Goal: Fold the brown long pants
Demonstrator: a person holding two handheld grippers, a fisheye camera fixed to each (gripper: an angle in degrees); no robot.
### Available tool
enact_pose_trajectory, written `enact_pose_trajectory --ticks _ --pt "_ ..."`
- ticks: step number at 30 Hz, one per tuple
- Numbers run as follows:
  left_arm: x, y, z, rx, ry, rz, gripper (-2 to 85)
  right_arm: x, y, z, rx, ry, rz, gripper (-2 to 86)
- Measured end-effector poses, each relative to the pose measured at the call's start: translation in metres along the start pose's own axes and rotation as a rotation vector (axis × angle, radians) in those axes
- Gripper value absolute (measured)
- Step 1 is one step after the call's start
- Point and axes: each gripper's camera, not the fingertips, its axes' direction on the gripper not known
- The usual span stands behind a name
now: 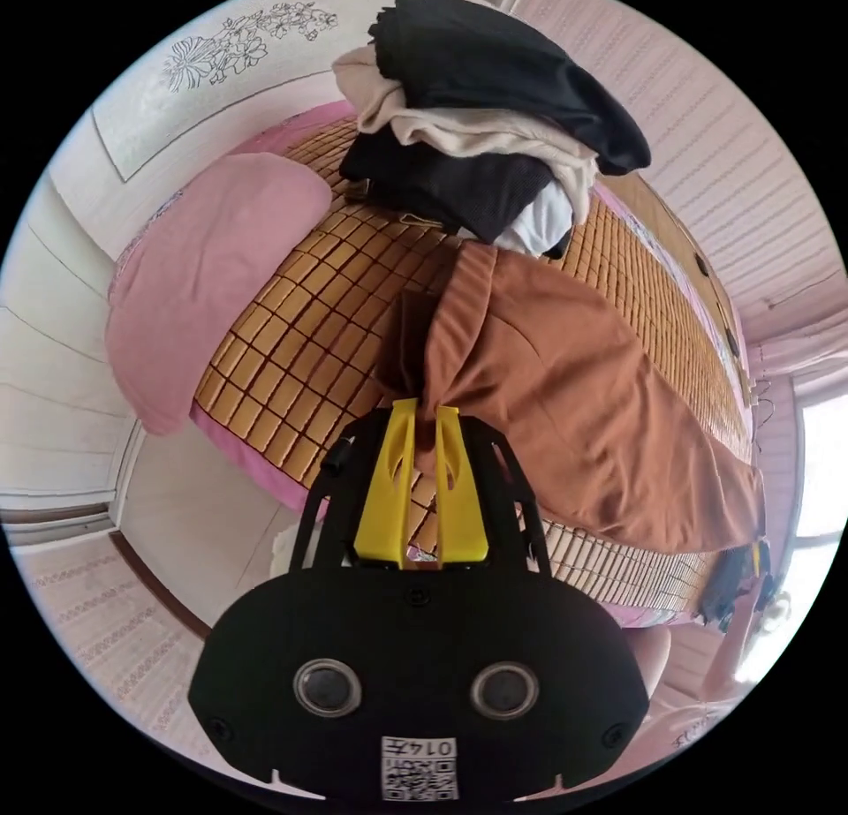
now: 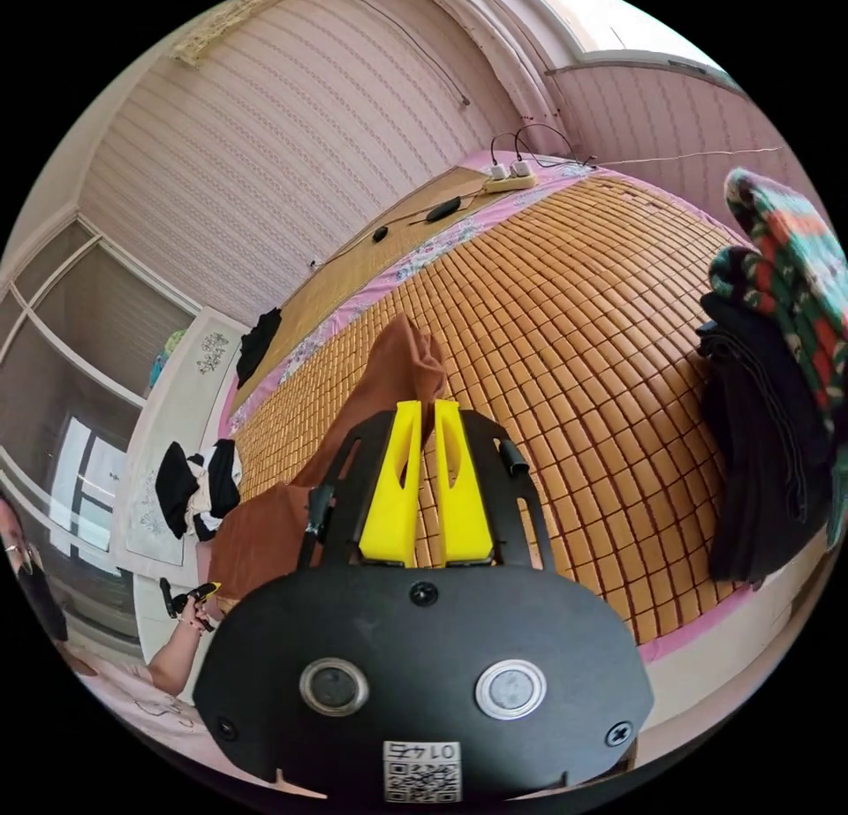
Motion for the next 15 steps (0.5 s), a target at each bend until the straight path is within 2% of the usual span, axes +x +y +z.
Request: enact_pose_trajectory --ticks 3,5,7,11,13,15 --pt "0.016 0.018 0.015 -0.041 -0.039 0.053 3.5 0.045 0.058 -0.03 -0.013 0.081 0.114 1.8" --pt "0.034 0.034 0.044 -0.121 -0.147 0.152 4.8 0.076 0.088 -0.015 -0.156 0.208 0.182 1.9" --pt "0.048 0.041 0.044 -0.091 -0.16 0.183 5.7 0.093 0.114 -0.005 -0.263 0.323 0.191 2.0" --pt "0.073 0.051 0.026 -0.075 -0.178 0.219 8.4 0.089 0.115 -0.033 -0.194 0.391 0.161 2.0" --pt "0.09 0.056 0.011 -0.027 -0.222 0.277 8.1 0.075 0.098 -0.048 -0.129 0.464 0.084 2.0" --pt "0.115 0.06 -0.003 0.035 -0.214 0.367 7.8 0.058 0.077 -0.043 -0.14 0.434 -0.028 2.9"
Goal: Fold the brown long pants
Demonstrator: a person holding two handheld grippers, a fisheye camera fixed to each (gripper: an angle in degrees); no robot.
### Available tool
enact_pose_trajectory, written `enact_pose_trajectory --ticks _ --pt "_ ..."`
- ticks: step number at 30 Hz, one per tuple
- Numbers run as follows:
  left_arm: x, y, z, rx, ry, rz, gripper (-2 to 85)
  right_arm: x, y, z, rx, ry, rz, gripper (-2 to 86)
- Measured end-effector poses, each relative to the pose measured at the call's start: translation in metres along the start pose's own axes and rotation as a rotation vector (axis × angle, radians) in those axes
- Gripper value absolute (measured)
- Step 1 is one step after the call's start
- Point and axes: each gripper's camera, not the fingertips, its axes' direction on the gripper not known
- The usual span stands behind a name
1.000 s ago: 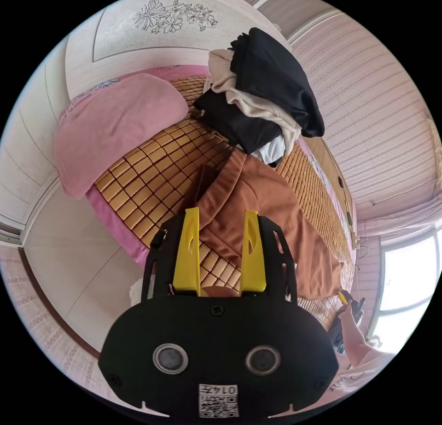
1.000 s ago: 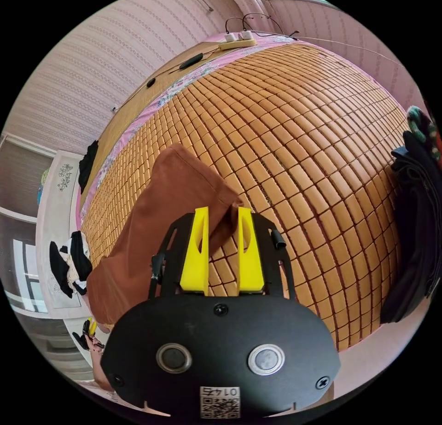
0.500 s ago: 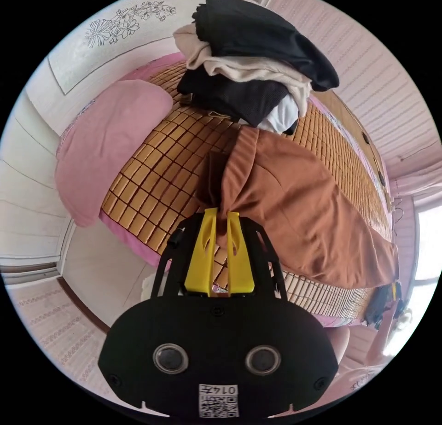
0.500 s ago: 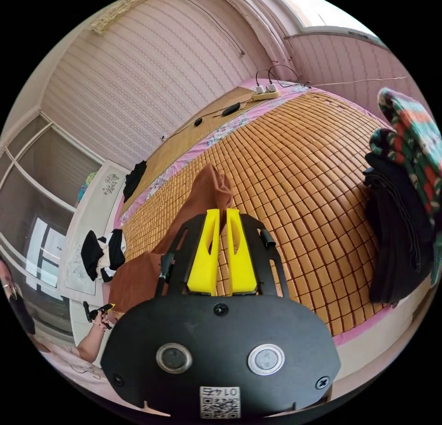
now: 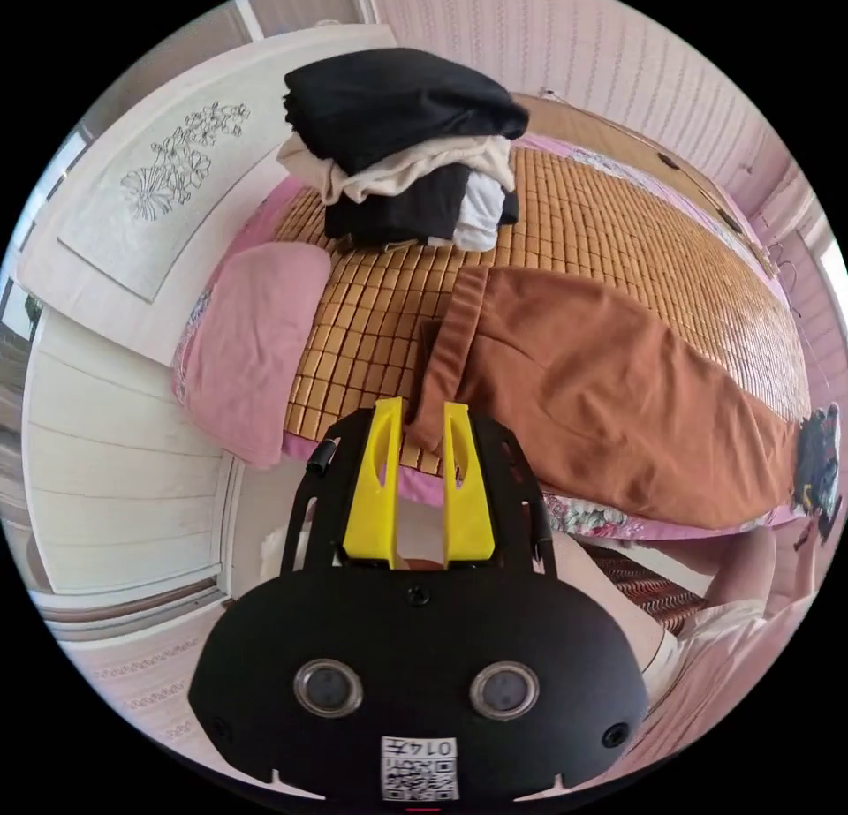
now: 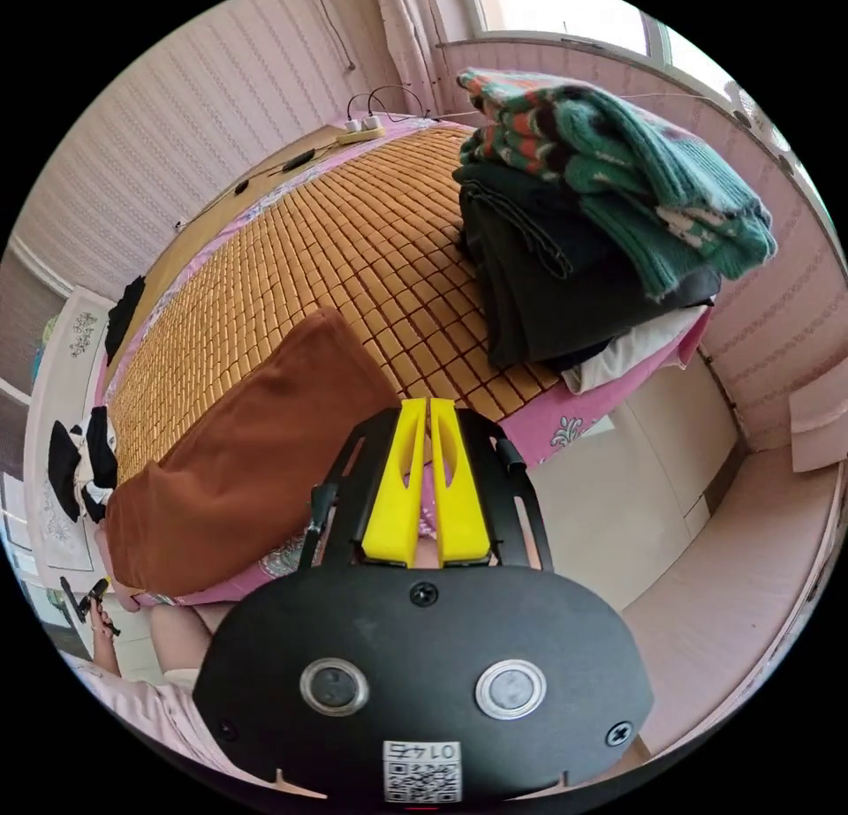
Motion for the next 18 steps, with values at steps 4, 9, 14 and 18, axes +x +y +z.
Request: enact_pose_trajectory --ticks 4,9,14,18 --pt "0.086 -0.029 -0.021 0.117 0.167 0.283 7.8 -0.055 -0.053 0.028 -0.046 -0.032 -0.251 8.2" --pt "0.249 -0.054 -0.015 0.142 0.374 0.77 8.5 -0.081 -0.094 0.084 -0.16 -0.049 -0.286 11.7" --pt "0.423 -0.052 0.011 0.132 0.525 1.111 9.5 -0.069 -0.102 0.095 -0.214 -0.143 -0.252 5.6" --pt "0.506 -0.049 0.034 0.12 0.496 1.223 10.2 -0.048 -0.096 0.059 -0.159 -0.264 -0.172 1.9"
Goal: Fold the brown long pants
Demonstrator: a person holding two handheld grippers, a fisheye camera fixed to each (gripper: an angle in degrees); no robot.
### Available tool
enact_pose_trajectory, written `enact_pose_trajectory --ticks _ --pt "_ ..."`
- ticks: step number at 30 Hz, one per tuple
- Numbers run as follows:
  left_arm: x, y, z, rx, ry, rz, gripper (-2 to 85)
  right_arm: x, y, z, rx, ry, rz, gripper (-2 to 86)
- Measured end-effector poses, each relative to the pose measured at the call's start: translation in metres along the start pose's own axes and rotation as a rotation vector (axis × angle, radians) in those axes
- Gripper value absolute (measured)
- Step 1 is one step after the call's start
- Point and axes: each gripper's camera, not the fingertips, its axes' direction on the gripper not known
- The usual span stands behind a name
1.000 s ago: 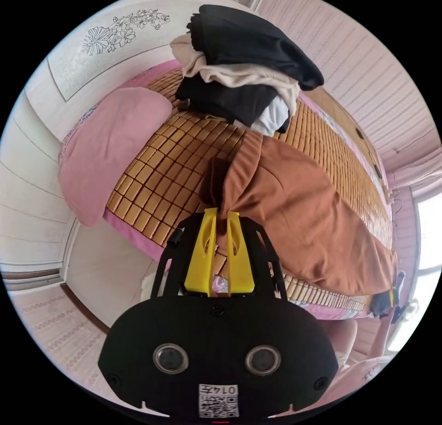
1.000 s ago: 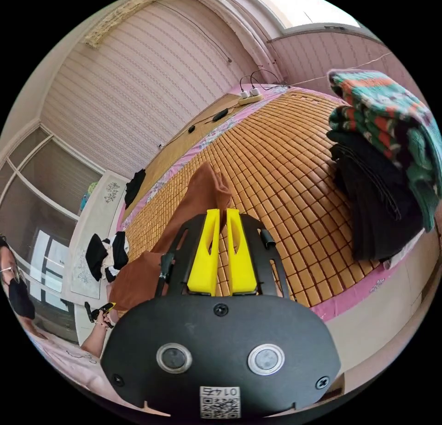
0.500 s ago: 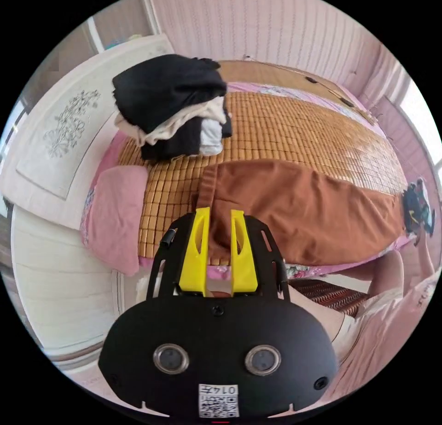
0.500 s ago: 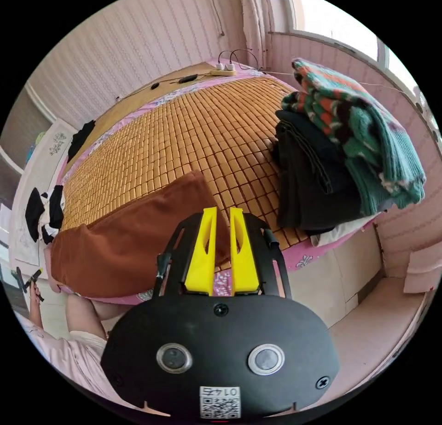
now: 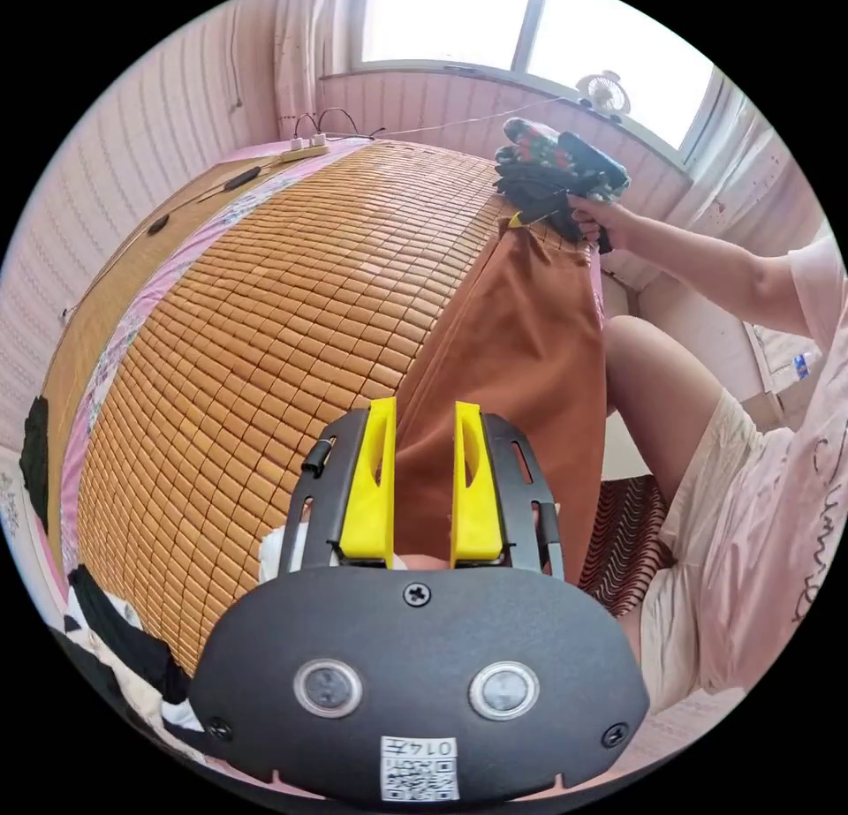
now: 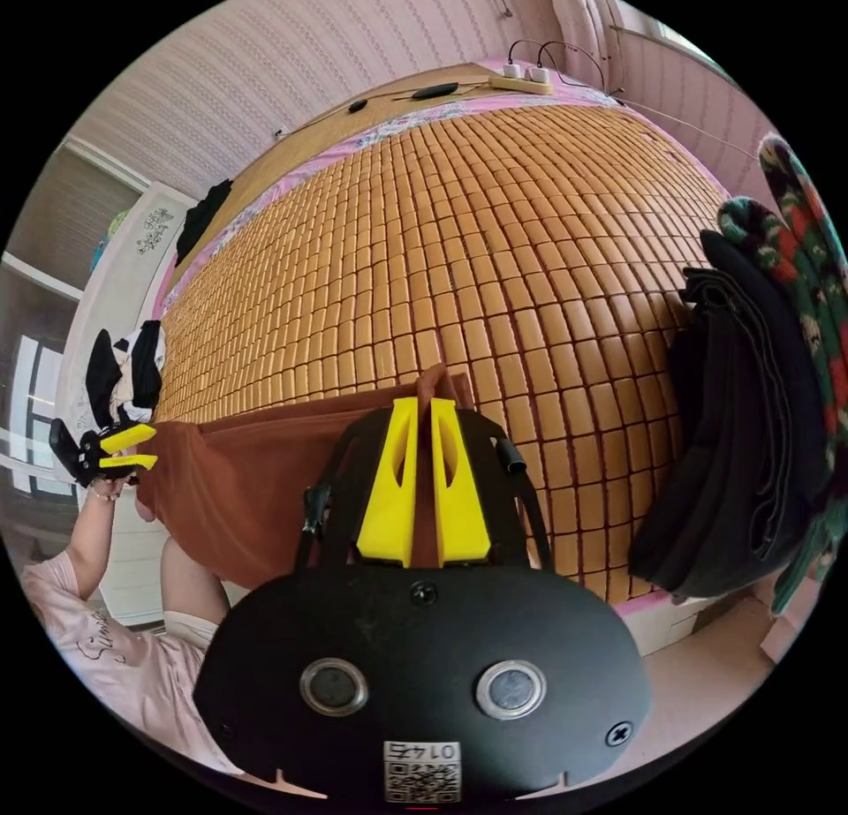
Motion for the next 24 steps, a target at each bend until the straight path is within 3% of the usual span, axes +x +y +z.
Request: enact_pose_trajectory --ticks 3,7,14,19,24 --pt "0.013 -0.033 0.048 -0.133 -0.049 0.059 11.5 0.004 0.013 -0.037 0.086 -0.075 0.035 2.0" --pt "0.026 -0.048 0.108 -0.328 -0.12 0.077 10.3 0.019 0.009 -0.029 0.095 -0.026 0.084 4.7" --pt "0.023 -0.052 0.122 -0.263 -0.052 -0.082 4.5 0.03 0.068 -0.031 0.092 0.17 0.15 8.3" --pt "0.025 -0.055 0.131 -0.254 -0.037 -0.116 0.7 0.046 0.109 0.023 -0.101 0.192 0.218 6.8" --pt "0.033 -0.059 0.104 -0.188 -0.096 -0.092 -0.1 0.035 0.118 -0.011 0.054 0.137 0.184 3.2"
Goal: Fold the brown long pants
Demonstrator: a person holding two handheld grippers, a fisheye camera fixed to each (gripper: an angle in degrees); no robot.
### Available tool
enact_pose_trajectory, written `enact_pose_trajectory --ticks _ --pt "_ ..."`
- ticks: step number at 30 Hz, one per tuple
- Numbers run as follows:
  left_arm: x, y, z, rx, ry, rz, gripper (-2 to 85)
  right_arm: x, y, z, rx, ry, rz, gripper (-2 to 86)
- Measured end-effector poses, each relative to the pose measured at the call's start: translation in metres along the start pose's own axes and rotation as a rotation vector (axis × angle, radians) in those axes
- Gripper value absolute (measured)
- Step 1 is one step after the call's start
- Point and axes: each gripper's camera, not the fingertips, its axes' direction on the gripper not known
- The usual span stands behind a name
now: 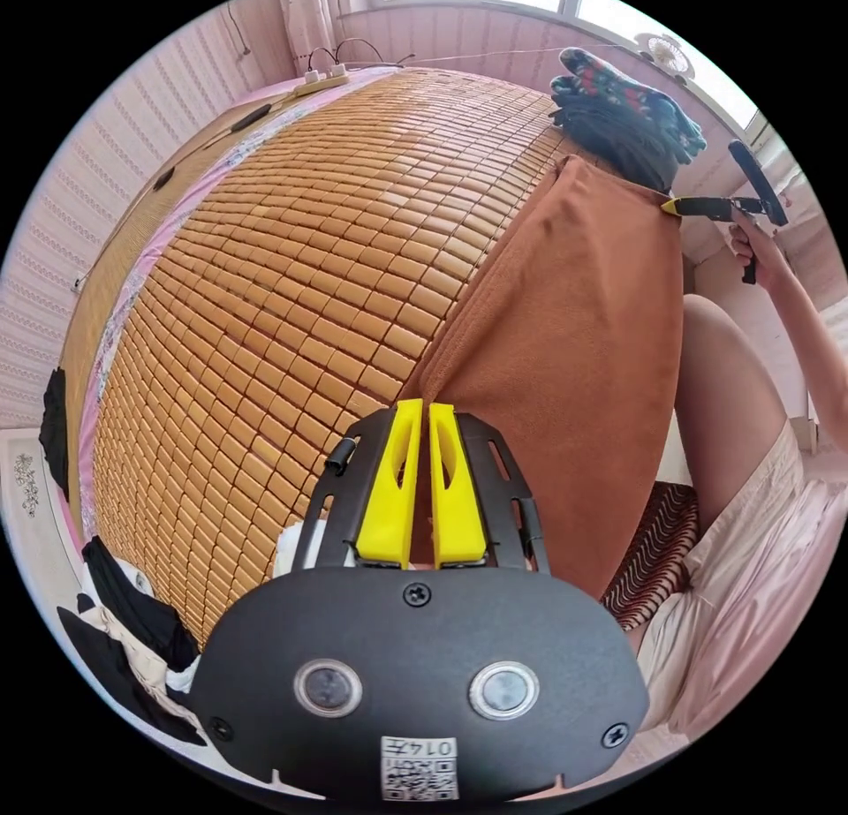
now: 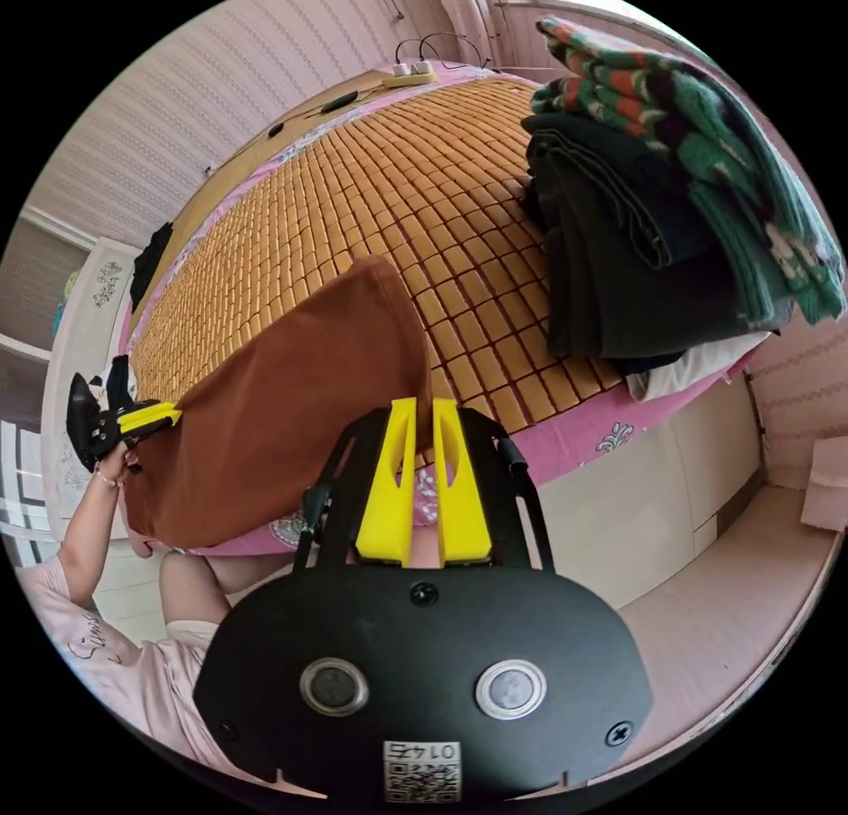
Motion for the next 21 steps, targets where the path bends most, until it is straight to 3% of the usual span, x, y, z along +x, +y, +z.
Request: enact_pose_trajectory --ticks 5,10,14,18,21 --pt "-0.007 0.001 0.023 -0.053 0.018 -0.052 -0.2 0.001 -0.013 0.048 -0.191 0.043 -0.044 5.5" --pt "0.005 0.003 0.031 -0.09 -0.07 -0.009 -0.2 -0.03 -0.044 0.034 -0.003 0.085 -0.151 5.0" --pt "-0.005 0.014 0.017 -0.046 -0.03 -0.045 -0.1 -0.059 -0.076 0.078 -0.004 0.043 -0.237 2.2" --pt "-0.015 0.025 0.021 -0.056 -0.002 -0.095 0.1 -0.08 -0.099 0.162 -0.157 0.131 -0.287 -0.4" --pt "-0.017 0.036 0.025 -0.052 0.001 -0.114 1.0 -0.08 -0.089 0.157 -0.096 0.144 -0.266 -0.8"
